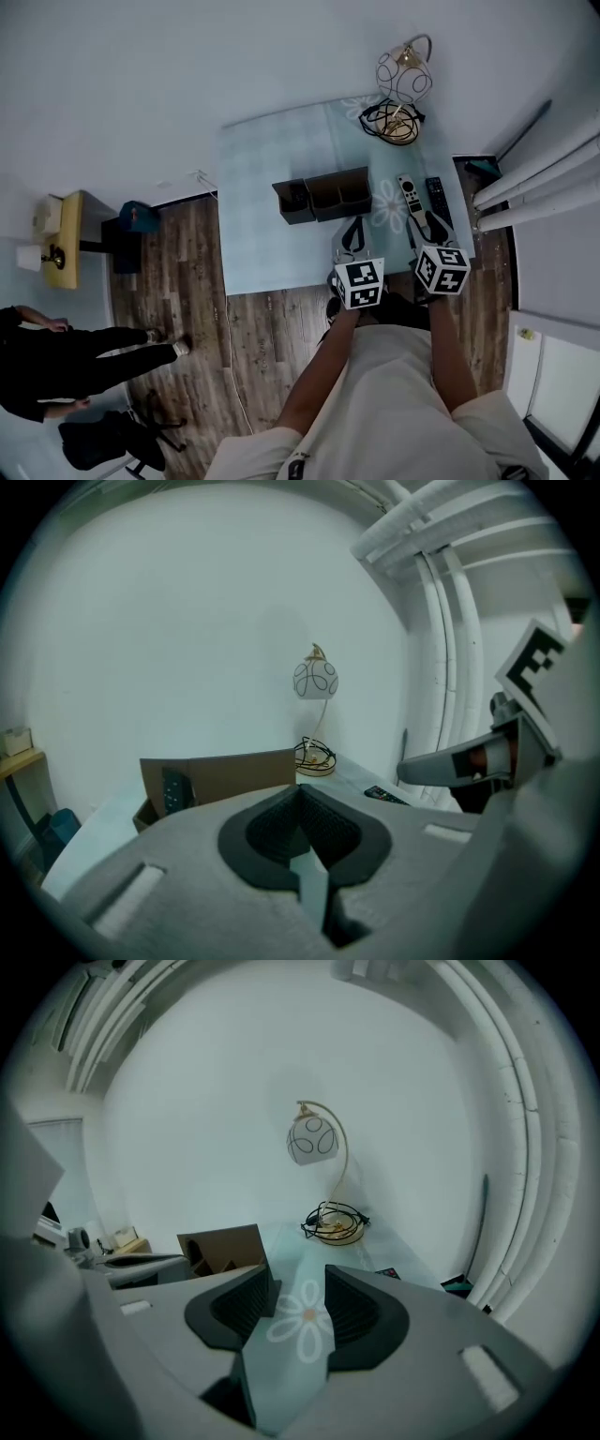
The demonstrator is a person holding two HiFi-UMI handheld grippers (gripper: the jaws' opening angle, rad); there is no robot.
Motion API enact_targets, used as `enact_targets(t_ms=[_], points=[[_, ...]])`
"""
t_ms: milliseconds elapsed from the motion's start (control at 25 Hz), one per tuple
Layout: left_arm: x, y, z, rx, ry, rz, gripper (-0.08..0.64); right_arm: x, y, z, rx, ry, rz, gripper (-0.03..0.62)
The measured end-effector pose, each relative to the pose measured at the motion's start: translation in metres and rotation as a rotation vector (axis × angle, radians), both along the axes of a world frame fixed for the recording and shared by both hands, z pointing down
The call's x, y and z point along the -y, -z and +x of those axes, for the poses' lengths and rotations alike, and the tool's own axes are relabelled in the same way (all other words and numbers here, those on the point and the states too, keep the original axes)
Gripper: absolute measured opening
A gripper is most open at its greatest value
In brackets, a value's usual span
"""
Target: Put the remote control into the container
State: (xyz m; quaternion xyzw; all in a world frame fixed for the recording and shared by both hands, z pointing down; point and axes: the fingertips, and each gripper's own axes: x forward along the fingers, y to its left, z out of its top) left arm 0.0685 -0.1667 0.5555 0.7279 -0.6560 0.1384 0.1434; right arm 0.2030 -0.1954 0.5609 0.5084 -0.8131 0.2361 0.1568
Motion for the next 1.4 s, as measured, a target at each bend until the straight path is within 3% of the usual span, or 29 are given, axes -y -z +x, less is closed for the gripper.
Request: enact_targets(t_ms=[240,520,680,1000,1240,1280,1400], points=[[0.045,-0.007,0.018,-0.028,0.043,-0.016,0.005,0.056,-0.044,0.0,-0.117,0.089,-0.135,0.256],[0.071,-0.019,0.024,-0.028,0.07,-0.057,0.005,0.099,-0.108,-0.008,-0.274,0.177,-0.34,0.267],[0.078,-0.029,0.019,-0.029,0.093,-0.092,0.005,0.116,-0.13,-0.011,-0.365,0.227,-0.396,0.267],[0.08,-0.033,-0.004,-0.052,0.17,-0.14,0.005,0.133,-0.16,-0.011,-0.423,0.231,-0.516,0.252],[0.081,-0.036,-0.018,-0.052,0.202,-0.148,0.005,0.138,-0.173,-0.013,-0.445,0.235,-0.551,0.24],[0.079,-0.037,-0.02,-0.055,0.207,-0.145,0.005,0.137,-0.172,-0.015,-0.437,0.24,-0.545,0.213],[0.075,-0.034,-0.025,-0.059,0.213,-0.128,0.005,0.139,-0.159,-0.024,-0.423,0.253,-0.483,0.212]])
